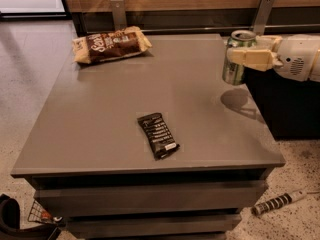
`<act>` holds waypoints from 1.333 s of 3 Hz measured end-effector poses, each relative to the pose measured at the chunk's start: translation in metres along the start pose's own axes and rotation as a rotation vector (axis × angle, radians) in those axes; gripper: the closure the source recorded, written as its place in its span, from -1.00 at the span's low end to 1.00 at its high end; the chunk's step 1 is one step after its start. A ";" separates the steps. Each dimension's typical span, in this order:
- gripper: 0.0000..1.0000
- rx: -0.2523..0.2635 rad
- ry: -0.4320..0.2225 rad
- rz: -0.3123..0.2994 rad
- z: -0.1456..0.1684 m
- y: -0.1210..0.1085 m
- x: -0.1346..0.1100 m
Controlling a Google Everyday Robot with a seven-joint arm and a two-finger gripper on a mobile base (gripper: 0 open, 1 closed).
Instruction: Move green can near rxbar chocolate
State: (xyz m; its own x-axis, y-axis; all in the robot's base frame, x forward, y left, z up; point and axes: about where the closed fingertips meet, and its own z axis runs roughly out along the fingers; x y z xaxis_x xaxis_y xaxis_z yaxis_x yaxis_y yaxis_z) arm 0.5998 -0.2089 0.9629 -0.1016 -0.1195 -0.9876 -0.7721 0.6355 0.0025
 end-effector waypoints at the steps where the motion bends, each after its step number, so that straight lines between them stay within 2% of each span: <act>1: 1.00 -0.049 -0.013 -0.005 0.009 0.034 0.019; 3: 1.00 -0.152 -0.062 -0.002 0.038 0.111 0.051; 4: 1.00 -0.171 -0.063 0.014 0.045 0.134 0.058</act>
Offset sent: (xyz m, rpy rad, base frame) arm -0.0733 0.1020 -0.0723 0.0756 -0.0223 0.1708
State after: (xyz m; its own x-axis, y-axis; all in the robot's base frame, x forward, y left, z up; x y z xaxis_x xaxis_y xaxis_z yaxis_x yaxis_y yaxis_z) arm 0.5183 -0.0961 0.8988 -0.0779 -0.0604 -0.9951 -0.8668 0.4972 0.0377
